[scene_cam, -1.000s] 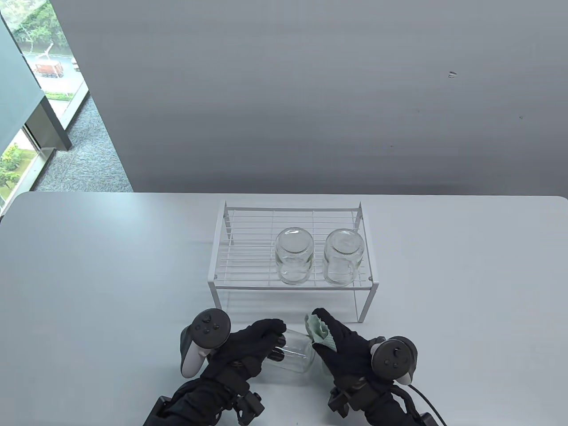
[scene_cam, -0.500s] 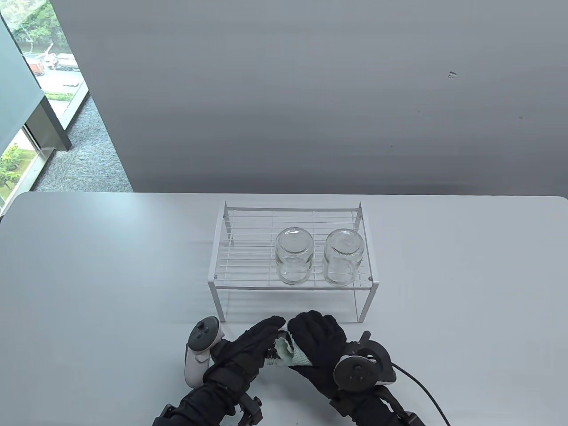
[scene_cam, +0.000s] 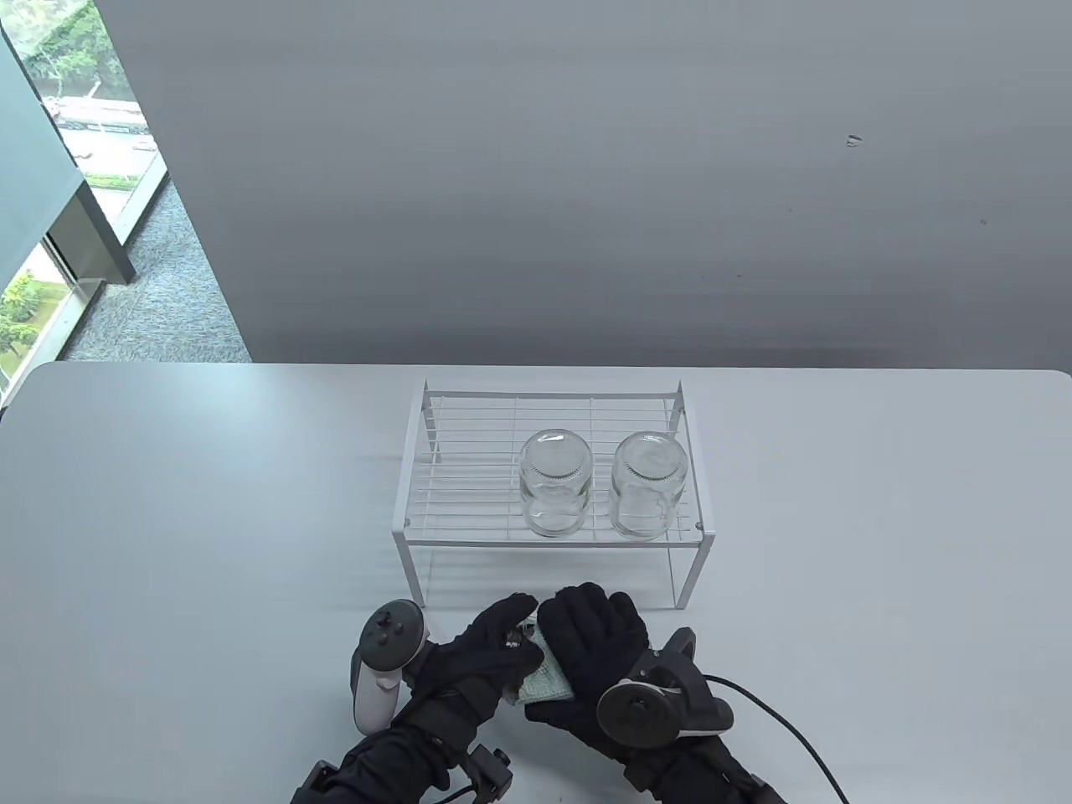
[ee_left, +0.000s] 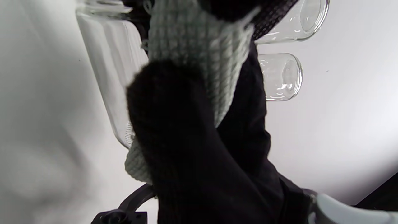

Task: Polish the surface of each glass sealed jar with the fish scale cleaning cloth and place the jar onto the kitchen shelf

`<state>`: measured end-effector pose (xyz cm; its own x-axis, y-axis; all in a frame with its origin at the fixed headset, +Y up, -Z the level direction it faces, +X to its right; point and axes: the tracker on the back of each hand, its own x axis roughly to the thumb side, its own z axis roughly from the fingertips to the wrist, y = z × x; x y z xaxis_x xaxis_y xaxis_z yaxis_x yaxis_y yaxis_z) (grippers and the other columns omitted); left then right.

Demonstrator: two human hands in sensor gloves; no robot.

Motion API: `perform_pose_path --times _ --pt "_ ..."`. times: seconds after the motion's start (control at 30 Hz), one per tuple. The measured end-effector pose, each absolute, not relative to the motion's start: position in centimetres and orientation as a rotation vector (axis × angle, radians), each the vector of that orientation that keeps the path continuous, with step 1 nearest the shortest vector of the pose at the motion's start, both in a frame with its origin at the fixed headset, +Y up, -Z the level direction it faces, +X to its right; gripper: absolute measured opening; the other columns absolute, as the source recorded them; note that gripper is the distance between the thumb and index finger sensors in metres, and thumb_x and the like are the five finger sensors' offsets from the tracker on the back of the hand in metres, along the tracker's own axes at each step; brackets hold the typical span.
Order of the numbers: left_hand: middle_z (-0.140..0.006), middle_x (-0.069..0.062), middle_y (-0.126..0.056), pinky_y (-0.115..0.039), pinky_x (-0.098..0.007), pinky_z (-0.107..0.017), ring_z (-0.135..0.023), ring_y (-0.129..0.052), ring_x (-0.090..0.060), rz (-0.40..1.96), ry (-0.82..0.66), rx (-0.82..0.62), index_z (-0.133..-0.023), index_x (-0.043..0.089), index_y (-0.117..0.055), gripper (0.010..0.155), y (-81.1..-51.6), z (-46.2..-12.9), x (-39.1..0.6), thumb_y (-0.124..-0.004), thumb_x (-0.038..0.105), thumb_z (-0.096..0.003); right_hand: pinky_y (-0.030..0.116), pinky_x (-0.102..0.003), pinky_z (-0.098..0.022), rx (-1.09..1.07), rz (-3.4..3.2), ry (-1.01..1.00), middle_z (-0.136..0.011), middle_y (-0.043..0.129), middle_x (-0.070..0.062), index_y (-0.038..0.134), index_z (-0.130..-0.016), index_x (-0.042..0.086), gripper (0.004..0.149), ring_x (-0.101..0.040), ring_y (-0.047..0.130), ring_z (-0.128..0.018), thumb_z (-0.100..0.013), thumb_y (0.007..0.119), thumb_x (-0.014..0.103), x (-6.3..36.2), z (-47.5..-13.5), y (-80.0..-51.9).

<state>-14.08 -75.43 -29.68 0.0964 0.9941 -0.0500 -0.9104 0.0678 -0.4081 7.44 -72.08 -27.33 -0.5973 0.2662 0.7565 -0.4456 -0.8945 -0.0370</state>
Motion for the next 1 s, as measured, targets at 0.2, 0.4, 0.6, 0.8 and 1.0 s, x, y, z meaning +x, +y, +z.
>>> perform_pose_path --times 0.2,0.4,0.6,0.8,1.0 --pt "-0.086 -0.009 -0.084 -0.04 -0.052 -0.072 -0.063 -0.102 -0.013 1.543 -0.176 -0.346 -0.105 0.011 -0.05 0.068 -76.1 -30.1 -15.5 -0.084 0.031 -0.049 0.034 -0.076 -0.057 1.082 2.409 -0.402 -0.101 0.044 -0.037 0.042 -0.105 -0.005 0.091 -0.063 0.048 -0.09 -0.05 0.078 0.056 9.2 -27.2 -71.2" --pt "-0.087 -0.009 -0.083 -0.039 -0.052 -0.073 -0.064 -0.101 -0.013 1.508 -0.234 -0.364 -0.105 0.011 -0.049 0.069 -75.9 -29.9 -14.8 -0.084 0.031 -0.0494 0.034 -0.076 -0.056 1.095 2.389 -0.365 -0.1 0.045 -0.038 0.043 -0.104 -0.006 0.087 -0.064 0.049 -0.089 -0.051 0.078 0.052 8.3 -27.3 -71.8" --pt "-0.086 -0.009 -0.084 -0.036 -0.049 -0.073 -0.064 -0.102 -0.014 1.46 -0.335 -0.375 -0.106 0.01 -0.047 0.067 -75.2 -28.8 -13.4 -0.075 0.043 -0.0541 0.048 -0.073 -0.055 1.142 2.512 -0.424 -0.094 0.061 -0.036 0.049 -0.103 -0.005 0.085 -0.06 0.069 -0.08 -0.05 0.078 0.055 7.4 -27.4 -72.1" --pt "-0.083 -0.006 -0.088 -0.036 -0.042 -0.076 -0.062 -0.103 -0.014 1.523 -0.328 -0.367 -0.106 0.01 -0.045 0.058 -75.0 -29.1 -13.9 -0.06 0.038 -0.0582 0.054 -0.072 -0.053 1.029 2.338 -0.39 -0.092 0.066 -0.035 0.057 -0.102 -0.004 0.078 -0.059 0.074 -0.076 -0.051 0.075 0.053 8.9 -28.1 -72.2" --pt "-0.081 -0.006 -0.089 -0.038 -0.043 -0.075 -0.059 -0.104 -0.013 1.562 -0.285 -0.316 -0.105 0.009 -0.045 0.056 -75.2 -29.3 -14.8 -0.06 0.035 -0.0572 0.054 -0.071 -0.053 1.028 2.264 -0.329 -0.094 0.061 -0.037 0.056 -0.102 -0.004 0.073 -0.061 0.072 -0.077 -0.052 0.076 0.046 9.9 -28.4 -72.3"
